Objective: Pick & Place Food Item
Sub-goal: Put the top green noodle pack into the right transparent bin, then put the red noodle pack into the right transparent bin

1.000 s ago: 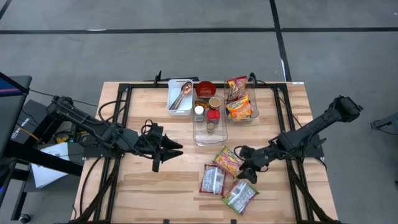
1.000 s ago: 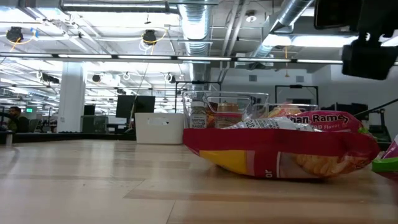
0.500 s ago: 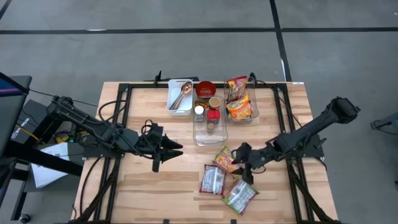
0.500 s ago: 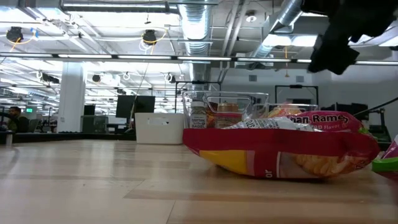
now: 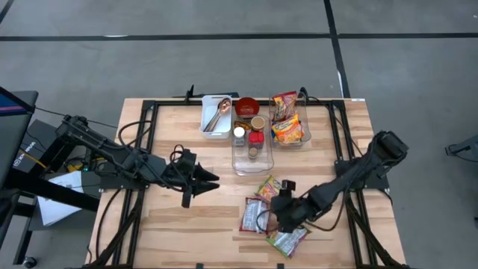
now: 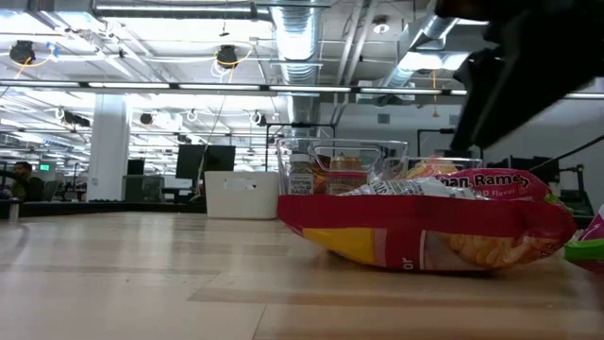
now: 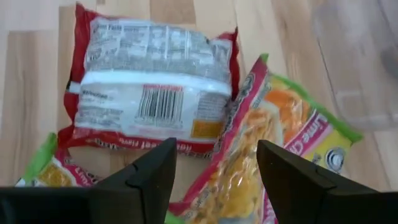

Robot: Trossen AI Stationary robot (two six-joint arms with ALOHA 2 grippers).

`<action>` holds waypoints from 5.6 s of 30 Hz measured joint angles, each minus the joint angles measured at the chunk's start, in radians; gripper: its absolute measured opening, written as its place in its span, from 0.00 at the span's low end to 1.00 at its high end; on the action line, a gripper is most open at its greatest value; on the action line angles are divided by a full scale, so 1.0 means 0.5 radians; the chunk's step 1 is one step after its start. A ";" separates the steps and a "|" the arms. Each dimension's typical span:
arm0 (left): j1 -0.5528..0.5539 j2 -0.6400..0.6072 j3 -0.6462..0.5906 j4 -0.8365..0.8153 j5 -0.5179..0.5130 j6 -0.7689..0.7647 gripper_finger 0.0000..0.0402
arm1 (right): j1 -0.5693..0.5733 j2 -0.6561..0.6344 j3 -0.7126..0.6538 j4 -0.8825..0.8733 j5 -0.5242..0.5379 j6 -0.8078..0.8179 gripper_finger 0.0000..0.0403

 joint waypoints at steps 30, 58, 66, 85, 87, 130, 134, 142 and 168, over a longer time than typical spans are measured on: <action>-0.066 0.000 0.000 -0.007 0.000 0.001 0.35 | 0.105 0.213 0.003 -0.136 0.177 0.290 0.02; -0.064 0.000 0.000 0.008 -0.001 0.010 0.35 | 0.184 -0.251 0.624 -1.265 0.344 0.747 0.00; -0.048 0.000 0.000 0.008 -0.027 0.051 0.35 | 0.027 -0.375 0.924 -1.805 0.580 0.806 0.00; 0.018 0.000 0.000 0.008 -0.035 0.167 0.35 | -1.319 -0.662 0.951 -1.619 0.694 -0.287 0.00; 0.018 0.000 0.000 0.008 -0.035 0.167 0.35 | -1.452 -0.623 0.951 -1.542 0.657 -0.444 0.00; -0.012 0.000 0.000 0.236 -0.028 0.069 0.35 | -2.260 0.429 0.950 -0.932 0.087 -1.295 0.00; -0.012 -0.001 0.000 0.286 -0.035 0.062 0.35 | -2.311 0.430 0.948 -0.939 -0.100 -1.290 0.02; -0.012 -0.001 0.000 0.364 -0.035 0.061 0.35 | -2.420 0.433 0.948 -0.938 -0.469 -1.268 0.13; -0.007 0.000 0.001 0.264 -0.024 0.221 0.35 | -2.091 -0.631 0.723 -1.202 -1.024 -0.996 0.18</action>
